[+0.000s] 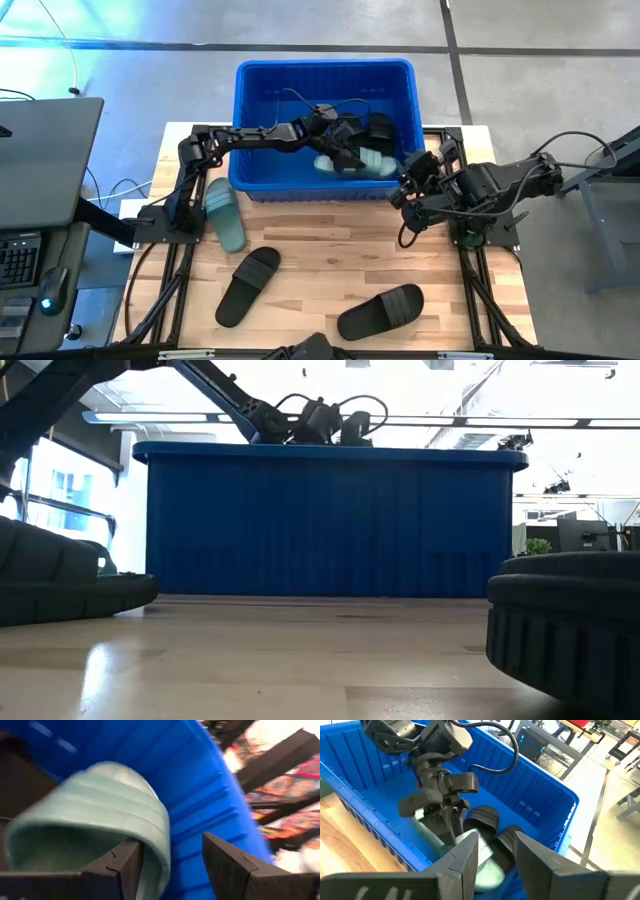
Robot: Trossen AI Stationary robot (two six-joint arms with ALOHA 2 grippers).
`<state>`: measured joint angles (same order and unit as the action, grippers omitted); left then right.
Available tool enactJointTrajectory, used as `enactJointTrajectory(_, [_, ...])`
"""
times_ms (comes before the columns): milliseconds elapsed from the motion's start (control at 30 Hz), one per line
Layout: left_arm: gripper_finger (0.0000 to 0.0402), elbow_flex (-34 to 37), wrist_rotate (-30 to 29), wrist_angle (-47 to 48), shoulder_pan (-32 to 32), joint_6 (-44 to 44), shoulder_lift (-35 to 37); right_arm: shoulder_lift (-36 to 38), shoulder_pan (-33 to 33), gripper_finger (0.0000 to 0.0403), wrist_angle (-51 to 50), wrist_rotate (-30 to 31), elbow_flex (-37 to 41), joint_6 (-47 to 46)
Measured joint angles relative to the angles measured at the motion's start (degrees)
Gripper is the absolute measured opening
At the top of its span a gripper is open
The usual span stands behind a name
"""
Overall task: Pick and place slides into bin
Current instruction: Put the green slide into the blue bin
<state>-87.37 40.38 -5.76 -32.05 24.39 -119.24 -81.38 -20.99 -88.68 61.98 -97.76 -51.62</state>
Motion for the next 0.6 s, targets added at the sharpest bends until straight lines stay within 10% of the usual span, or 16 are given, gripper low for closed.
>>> enactJointTrajectory(600, [0.0184,-5.04,5.38,12.17,0.55,1.6,0.18,-0.02,0.0,0.0114,0.0,0.57,0.0,0.15])
